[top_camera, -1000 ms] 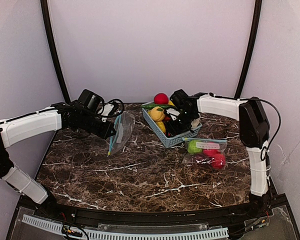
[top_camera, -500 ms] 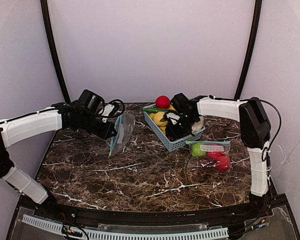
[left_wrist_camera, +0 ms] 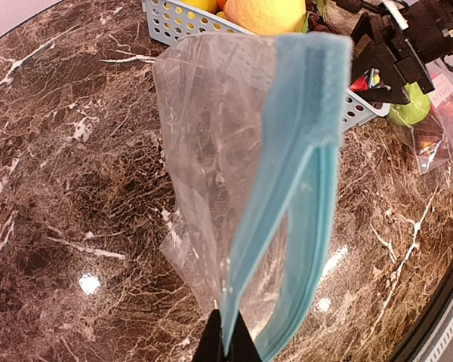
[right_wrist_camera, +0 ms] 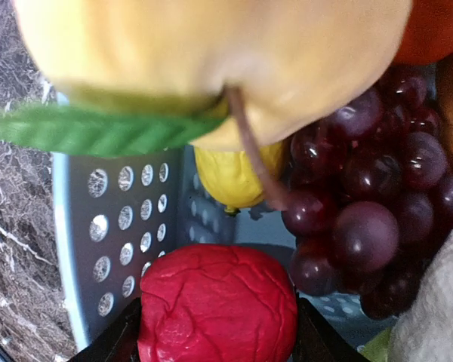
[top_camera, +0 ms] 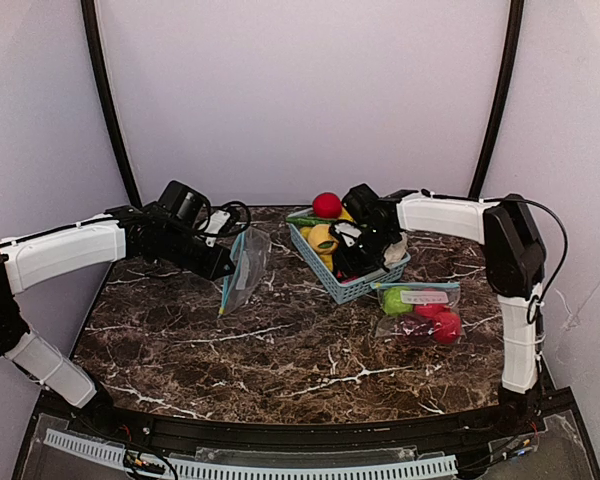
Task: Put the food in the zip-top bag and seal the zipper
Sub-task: Pick up the fake fruit from the bin.
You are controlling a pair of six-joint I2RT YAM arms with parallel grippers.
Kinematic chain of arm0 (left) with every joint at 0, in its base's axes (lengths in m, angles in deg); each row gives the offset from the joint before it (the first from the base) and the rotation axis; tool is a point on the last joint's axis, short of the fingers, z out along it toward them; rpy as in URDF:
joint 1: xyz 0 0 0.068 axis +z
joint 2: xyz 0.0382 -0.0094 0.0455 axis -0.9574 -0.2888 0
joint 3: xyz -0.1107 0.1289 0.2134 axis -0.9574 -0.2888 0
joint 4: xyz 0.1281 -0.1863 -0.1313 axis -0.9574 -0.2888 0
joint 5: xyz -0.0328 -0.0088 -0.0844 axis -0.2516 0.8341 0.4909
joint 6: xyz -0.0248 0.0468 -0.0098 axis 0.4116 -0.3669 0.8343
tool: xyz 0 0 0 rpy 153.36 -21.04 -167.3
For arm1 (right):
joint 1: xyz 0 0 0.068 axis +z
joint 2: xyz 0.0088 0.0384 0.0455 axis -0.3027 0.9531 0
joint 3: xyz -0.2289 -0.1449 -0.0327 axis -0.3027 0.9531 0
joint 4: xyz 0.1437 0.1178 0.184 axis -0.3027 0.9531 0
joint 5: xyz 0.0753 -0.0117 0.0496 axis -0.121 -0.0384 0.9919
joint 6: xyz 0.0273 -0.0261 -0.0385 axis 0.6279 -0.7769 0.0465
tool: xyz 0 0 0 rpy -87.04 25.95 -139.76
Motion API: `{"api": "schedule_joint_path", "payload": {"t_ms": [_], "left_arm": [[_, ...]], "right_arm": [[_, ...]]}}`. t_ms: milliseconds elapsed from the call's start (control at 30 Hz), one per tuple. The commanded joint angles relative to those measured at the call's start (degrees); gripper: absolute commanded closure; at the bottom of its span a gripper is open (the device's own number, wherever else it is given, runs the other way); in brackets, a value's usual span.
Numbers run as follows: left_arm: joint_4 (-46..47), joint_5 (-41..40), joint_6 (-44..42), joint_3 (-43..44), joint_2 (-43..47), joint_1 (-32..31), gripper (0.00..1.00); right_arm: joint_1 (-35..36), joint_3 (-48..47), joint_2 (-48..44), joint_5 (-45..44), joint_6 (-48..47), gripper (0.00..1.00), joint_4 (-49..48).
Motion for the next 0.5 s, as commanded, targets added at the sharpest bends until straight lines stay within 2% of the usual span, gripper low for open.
{"api": "schedule_joint_path", "payload": {"t_ms": [0,233,467], "left_arm": [[-0.5,0.7,0.4,-1.1,0.7,0.2,0.99],[0.3,2.9,1.2,-1.4,0.2,0.2,0.99],[2.6,7.1,3.1,-2.4,-0.8,0.2,0.99]], "right_arm": [[0.2,0.0,-7.4,-0.7,2.3,0.54,0.2],[0.0,3.6,-13.7,2.3,3.9,0.55,-3.2],[0.9,11.2,-23.5,9.7,4.4,0.55,-10.9]]}}
